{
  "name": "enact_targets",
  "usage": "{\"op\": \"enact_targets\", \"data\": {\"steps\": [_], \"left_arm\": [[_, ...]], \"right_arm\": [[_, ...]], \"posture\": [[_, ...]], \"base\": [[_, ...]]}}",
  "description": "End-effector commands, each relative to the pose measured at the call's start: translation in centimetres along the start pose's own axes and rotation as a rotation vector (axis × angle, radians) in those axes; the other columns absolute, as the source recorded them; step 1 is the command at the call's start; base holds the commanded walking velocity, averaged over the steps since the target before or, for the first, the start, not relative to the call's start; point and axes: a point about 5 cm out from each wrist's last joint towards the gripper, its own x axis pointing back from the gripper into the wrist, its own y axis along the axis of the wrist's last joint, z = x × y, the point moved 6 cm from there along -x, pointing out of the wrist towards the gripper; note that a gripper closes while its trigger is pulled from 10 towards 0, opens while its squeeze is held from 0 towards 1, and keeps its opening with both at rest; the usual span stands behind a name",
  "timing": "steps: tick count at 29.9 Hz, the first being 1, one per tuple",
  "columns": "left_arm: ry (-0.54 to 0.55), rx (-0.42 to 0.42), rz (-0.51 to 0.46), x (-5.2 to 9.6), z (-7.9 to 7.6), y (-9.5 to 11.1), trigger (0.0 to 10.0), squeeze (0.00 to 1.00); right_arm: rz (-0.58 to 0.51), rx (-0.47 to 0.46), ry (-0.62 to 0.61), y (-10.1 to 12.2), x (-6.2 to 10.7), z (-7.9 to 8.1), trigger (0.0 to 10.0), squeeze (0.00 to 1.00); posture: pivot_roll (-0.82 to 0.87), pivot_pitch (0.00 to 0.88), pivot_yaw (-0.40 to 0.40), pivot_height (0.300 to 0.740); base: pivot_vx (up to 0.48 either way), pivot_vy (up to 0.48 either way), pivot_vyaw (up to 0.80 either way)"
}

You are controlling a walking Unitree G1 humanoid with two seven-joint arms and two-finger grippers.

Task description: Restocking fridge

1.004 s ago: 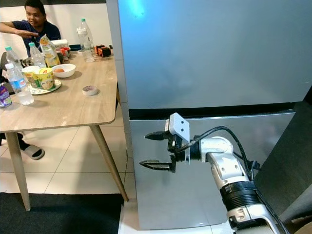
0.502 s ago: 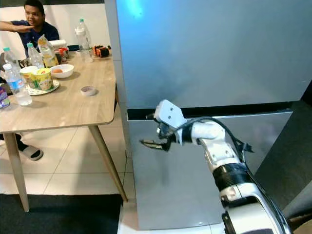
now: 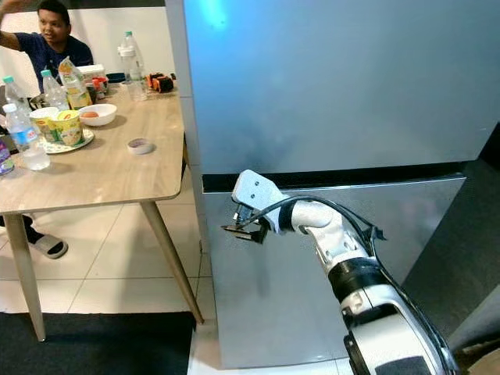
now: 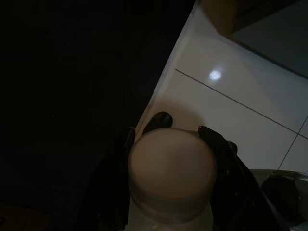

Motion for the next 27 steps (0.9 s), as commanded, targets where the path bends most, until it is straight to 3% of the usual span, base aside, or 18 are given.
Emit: {"op": "enact_targets", "data": {"steps": [1, 13, 21, 24, 27], "left_arm": [[-0.012, 0.013, 0.027, 0.0, -0.4, -1.0, 10.0, 0.0], [-0.015, 0.016, 0.025, 0.0, -0.5, -1.0, 10.0, 0.0], [-0.013, 0.016, 0.025, 0.0, -0.5, -1.0, 10.0, 0.0], [-0.012, 0.017, 0.027, 0.1, -0.4, -1.1, 10.0, 0.0], [-0.012, 0.017, 0.027, 0.1, -0.4, -1.1, 10.0, 0.0]], "right_arm": [[0.022, 0.024, -0.022, -0.1, -0.1, -0.5, 10.0, 0.0], [0.11, 0.078, -0.068, -0.9, -0.3, -1.8, 10.0, 0.0], [0.088, 0.085, 0.053, -0.7, -0.8, 0.0, 10.0, 0.0], [0.086, 0.101, 0.148, -0.9, -0.6, 1.3, 10.0, 0.0], [0.083, 0.113, 0.176, -0.8, -0.3, 1.4, 10.0, 0.0]], "posture": [[-0.09, 0.0, -0.001, 0.74], [-0.09, 0.0, -0.004, 0.74], [-0.09, 0.0, -0.006, 0.74], [-0.09, 0.0, -0.004, 0.74], [-0.09, 0.0, -0.006, 0.74]], "base": [[0.0, 0.0, 0.0], [0.0, 0.0, 0.0], [0.0, 0.0, 0.0], [0.0, 0.0, 0.0], [0.0, 0.0, 0.0]]}}
